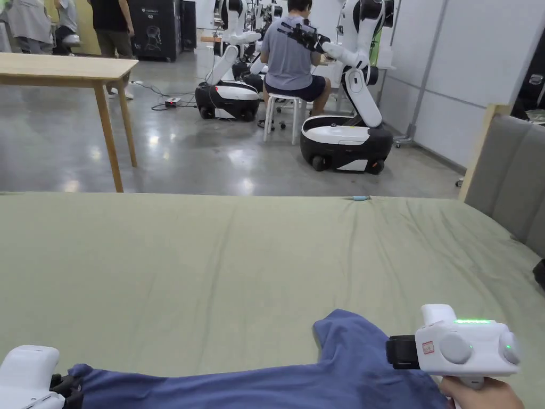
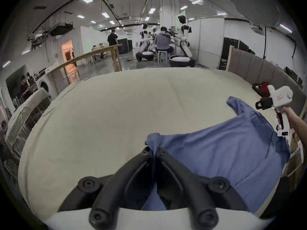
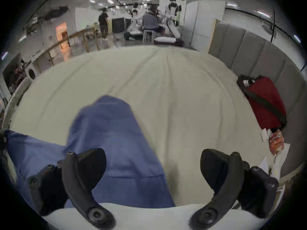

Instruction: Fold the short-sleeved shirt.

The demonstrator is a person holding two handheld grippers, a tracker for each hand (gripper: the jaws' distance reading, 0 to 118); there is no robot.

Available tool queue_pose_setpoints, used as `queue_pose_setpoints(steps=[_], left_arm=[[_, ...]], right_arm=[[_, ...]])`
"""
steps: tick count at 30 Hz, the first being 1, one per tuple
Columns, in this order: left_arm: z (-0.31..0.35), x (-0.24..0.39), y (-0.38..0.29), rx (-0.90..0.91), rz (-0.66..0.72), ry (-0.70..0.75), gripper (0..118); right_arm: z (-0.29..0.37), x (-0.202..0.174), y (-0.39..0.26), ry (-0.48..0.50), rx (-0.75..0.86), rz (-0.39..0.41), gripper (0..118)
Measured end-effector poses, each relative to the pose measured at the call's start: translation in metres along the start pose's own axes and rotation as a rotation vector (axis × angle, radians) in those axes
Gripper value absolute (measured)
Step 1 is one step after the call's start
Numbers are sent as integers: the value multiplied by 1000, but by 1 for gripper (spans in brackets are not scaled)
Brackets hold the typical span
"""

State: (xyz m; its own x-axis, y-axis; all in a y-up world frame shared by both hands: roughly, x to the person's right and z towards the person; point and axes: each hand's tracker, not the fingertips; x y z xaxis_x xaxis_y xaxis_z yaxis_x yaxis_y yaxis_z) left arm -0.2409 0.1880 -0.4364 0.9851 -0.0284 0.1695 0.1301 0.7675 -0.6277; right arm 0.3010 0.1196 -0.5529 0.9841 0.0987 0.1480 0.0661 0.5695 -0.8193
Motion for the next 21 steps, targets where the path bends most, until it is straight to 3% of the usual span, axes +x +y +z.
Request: queue_pose_setpoints(steps=[2,4,5,7,8,12,16,21], left_arm=[[-5,-3,0,-8,7,-12,1],[-10,-3,0,-14,5,-15,1],[-11,-2,0,-16,-1,-20,1],[-17,-5,-2,-16,3,-32,1],[-20,-6,-2,-18,4,-33,1],[-14,-13,-1,4,11,-15,1],[24,-24,-1,65,50,-32,1],[115,-34,-28,201,52,-55,1]], right_arm=[[-11,0,-2,-4,-95,10,104],[-13,-10,-13,-25,-203,49,59],[-7,-13,-15,-11,-170,41,54],[8,-19,-13,3,-124,84,13],[12,-21,-12,19,-114,91,6],[57,-9,-7,86,22,75,6],[113,10,-15,147,123,131,6],[214,35,-86,249,317,165,6]])
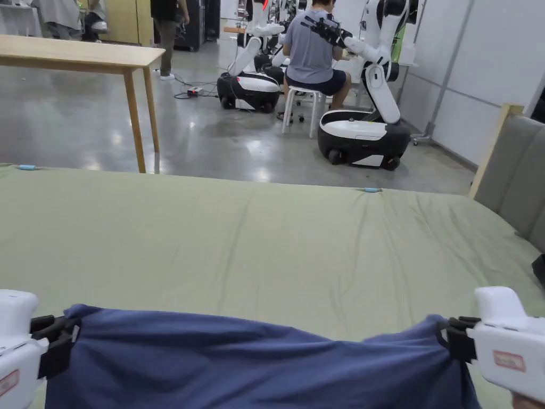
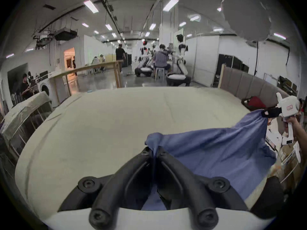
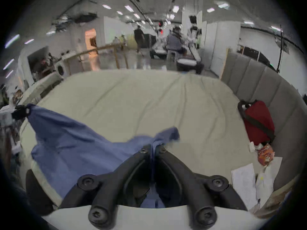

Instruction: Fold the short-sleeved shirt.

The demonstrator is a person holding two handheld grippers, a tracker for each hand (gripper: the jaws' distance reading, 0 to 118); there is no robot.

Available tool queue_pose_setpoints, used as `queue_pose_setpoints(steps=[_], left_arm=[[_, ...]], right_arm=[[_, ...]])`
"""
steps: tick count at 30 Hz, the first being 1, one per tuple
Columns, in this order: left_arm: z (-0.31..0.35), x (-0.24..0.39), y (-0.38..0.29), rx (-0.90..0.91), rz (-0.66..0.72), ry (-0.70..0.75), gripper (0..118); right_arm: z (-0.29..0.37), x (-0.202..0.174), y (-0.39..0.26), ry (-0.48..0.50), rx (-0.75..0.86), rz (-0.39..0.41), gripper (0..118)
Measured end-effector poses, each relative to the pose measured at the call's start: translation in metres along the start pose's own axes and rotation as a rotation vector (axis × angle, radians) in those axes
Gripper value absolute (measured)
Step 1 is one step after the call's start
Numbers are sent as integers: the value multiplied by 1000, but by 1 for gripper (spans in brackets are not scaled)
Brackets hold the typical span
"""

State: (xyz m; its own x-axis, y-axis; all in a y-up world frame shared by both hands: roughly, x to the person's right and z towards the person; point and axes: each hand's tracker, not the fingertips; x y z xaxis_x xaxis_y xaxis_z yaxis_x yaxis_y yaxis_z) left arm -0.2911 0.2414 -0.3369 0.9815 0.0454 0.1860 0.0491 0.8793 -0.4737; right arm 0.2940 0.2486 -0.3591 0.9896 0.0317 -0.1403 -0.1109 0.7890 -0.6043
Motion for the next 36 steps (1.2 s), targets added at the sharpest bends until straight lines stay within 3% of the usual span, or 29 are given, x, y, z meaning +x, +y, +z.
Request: queue_pose_setpoints(steps=[2,6,8,10,14,15,17,18,19,21,24,25,26,28,30,31,32,34,36], left_arm=[[37,-1,-17,-11,15,2,1],[79,-9,-75,-106,33,3,1],[88,-13,-106,-198,42,27,1],[89,-12,-131,-272,64,4,1],[75,1,-145,-290,-17,42,4],[77,5,-142,-263,-15,54,14],[85,12,-127,-205,8,77,92],[91,18,-120,-169,15,75,111],[98,25,-113,-97,11,72,111],[109,42,-96,54,56,88,111],[113,72,-88,214,14,86,109],[111,76,-87,223,1,99,96],[110,84,-85,208,-11,101,70],[110,94,-84,202,-20,107,0],[98,79,-94,170,-10,96,0],[99,75,-94,144,-22,11,0],[98,73,-95,125,-16,30,0],[99,59,-102,106,-9,52,0],[98,29,-109,55,91,36,0]], right_arm=[[34,-5,-27,-18,22,1,6],[72,-13,-98,-57,26,78,6],[73,-11,-133,-58,-20,39,6],[61,-7,-165,-34,-105,-52,6],[41,-7,-190,-55,-147,-85,7],[42,-8,-188,-69,-148,-101,16],[58,-17,-181,-128,-74,-113,66],[69,-23,-175,-117,-10,-120,82],[79,-29,-169,-103,50,-135,88],[102,-53,-157,-52,202,-157,89],[122,-97,-146,-4,419,-108,91],[125,-107,-143,8,456,-88,88],[126,-120,-140,6,474,-70,75],[121,-136,-139,83,457,-65,0],[117,-152,-142,23,441,-65,0],[116,-155,-142,45,429,-51,0],[112,-157,-142,109,400,-39,0],[114,-166,-144,95,406,-24,0],[114,-172,-144,111,395,9,0]])
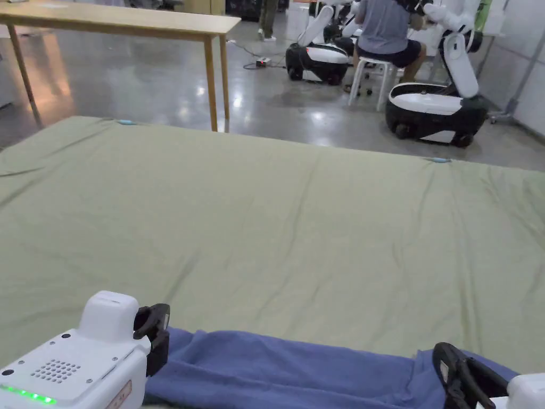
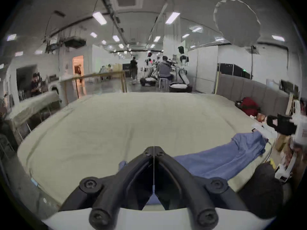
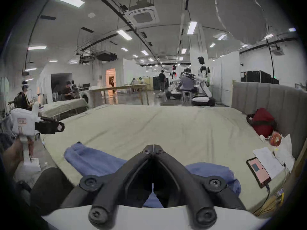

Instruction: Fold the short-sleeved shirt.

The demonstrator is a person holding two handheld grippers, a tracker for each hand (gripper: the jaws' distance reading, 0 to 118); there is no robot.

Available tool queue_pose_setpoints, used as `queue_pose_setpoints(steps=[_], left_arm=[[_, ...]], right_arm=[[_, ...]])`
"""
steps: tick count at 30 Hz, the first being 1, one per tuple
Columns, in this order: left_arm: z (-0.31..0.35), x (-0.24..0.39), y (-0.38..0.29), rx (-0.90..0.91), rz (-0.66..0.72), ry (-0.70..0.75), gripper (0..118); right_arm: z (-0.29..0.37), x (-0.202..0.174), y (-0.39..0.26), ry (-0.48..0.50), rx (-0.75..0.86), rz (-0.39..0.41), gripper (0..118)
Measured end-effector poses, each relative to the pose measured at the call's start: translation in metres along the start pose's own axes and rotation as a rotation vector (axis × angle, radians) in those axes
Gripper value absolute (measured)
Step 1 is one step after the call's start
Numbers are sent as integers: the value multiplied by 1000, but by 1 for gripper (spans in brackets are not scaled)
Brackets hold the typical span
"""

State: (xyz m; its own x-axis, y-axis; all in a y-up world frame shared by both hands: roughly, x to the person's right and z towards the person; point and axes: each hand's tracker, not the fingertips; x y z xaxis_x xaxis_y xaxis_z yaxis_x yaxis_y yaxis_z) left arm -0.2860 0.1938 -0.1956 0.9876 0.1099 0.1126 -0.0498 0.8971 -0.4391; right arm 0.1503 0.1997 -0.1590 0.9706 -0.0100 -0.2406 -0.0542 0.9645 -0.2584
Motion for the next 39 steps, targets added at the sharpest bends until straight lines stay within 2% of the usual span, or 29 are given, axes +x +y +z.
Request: queue_pose_setpoints(steps=[1,2,3,4,5,6,8,10,12,16,17,18,19,20,21,22,23,26,28,31,33,35,39], left_arm=[[2,-11,-2,-17,43,-11,0],[-1,-26,-4,-66,85,-46,10],[-7,-48,-9,-148,140,-86,31],[-13,-65,-13,-223,186,-123,81],[-20,-81,-21,-270,222,-147,111],[-26,-97,-27,-312,267,-203,118],[-40,-127,-39,-343,377,-225,117],[-62,-150,-52,-423,478,-320,117],[-89,-170,-69,-491,606,-460,118],[-130,-183,-82,-438,981,-793,118],[-141,-181,-87,-442,1065,-861,113],[-148,-169,-88,-469,1046,-856,93],[-153,-163,-88,-477,1019,-819,31],[-159,-158,-92,-524,998,-744,6],[-167,-149,-99,-618,946,-618,6],[-168,-145,-105,-636,942,-606,6],[-161,-151,-98,-543,1034,-726,5],[-131,-157,-67,-493,827,-447,5],[-113,-161,-55,-436,826,-370,5],[-92,-152,-32,-419,700,-170,5],[-80,-120,-16,-393,602,-105,5],[-65,-81,2,-279,511,-26,5],[-51,24,27,-204,355,-64,5]], right_arm=[[0,-2,0,3,-1,3,0],[0,-3,-1,7,-3,4,0],[1,-4,-2,10,-6,3,0],[-1,-7,-2,13,-12,2,0],[-1,-8,-4,18,-21,-3,0],[-1,-10,-6,28,-33,-8,0],[-1,-16,-11,32,-49,-4,0],[-2,-21,-15,33,-72,-3,0],[-3,-24,-17,27,-89,-16,0],[-5,-16,-19,39,-111,-124,0],[-6,-15,-19,23,-113,-123,0],[-6,-15,-18,10,-114,-124,0],[-6,-15,-17,4,-116,-128,0],[-6,-14,-16,2,-115,-134,0],[-4,-14,-15,1,-112,-143,0],[-3,-14,-13,0,-109,-150,0],[-3,-15,-11,0,-107,-152,0],[0,-14,-6,-5,-97,-139,0],[1,-13,-5,0,-91,-137,0],[1,-12,-4,14,-83,-138,0],[3,-9,-5,36,-76,-149,0],[6,-7,-6,41,-68,-151,0],[14,0,-9,42,-52,-150,0]])
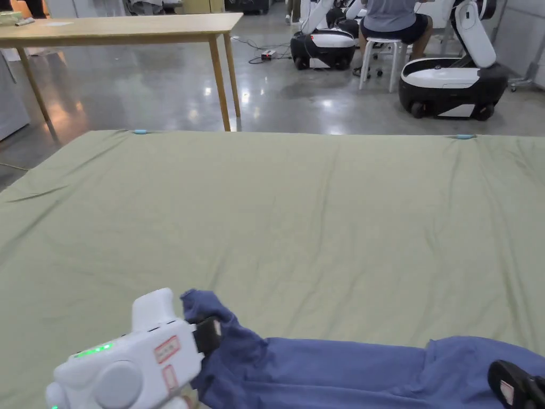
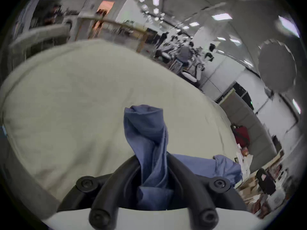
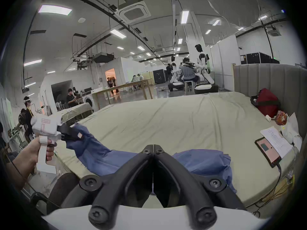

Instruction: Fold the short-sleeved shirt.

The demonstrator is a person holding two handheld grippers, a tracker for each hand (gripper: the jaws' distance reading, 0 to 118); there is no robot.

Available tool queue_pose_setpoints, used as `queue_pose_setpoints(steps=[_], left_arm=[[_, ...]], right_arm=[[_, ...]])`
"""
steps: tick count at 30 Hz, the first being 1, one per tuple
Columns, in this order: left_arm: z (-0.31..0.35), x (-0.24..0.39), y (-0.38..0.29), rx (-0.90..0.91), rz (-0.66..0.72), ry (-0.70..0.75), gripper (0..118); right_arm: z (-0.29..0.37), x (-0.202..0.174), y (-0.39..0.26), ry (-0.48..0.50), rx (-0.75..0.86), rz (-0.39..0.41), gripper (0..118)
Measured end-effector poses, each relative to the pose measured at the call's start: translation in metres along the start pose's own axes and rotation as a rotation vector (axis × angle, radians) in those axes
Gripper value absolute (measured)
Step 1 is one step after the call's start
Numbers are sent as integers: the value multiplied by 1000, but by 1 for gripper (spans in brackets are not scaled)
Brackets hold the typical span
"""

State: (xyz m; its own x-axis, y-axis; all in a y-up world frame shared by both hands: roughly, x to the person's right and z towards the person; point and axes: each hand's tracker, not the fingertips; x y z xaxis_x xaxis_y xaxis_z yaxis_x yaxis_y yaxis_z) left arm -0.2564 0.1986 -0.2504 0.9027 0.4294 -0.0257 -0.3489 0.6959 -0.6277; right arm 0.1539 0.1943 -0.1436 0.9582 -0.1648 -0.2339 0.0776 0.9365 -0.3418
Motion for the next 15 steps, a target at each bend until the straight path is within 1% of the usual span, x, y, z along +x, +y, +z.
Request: queue_pose_setpoints(steps=[1,3,5,7,9,11,13,14,15], left_arm=[[-5,30,-8,5,-74,-27,5],[-21,77,-28,-9,-208,-20,5],[-42,115,-51,-26,-267,-7,6],[-71,138,-77,-110,-250,-67,6],[-94,151,-95,-138,-288,-40,6],[-115,154,-107,-149,-322,29,6],[-127,147,-109,-177,-278,30,7],[-126,145,-106,-193,-263,32,14],[-119,143,-99,-196,-252,14,38]], right_arm=[[3,4,-2,5,4,-5,0],[7,8,-6,0,7,-10,0],[13,14,-10,-2,10,-16,0],[22,21,-15,-3,17,-24,0],[27,27,-20,-6,9,-20,0],[31,33,-23,-6,-2,-21,0],[33,40,-22,8,-15,-57,0],[34,42,-21,7,-12,-52,0],[34,41,-20,5,-10,-41,0]])
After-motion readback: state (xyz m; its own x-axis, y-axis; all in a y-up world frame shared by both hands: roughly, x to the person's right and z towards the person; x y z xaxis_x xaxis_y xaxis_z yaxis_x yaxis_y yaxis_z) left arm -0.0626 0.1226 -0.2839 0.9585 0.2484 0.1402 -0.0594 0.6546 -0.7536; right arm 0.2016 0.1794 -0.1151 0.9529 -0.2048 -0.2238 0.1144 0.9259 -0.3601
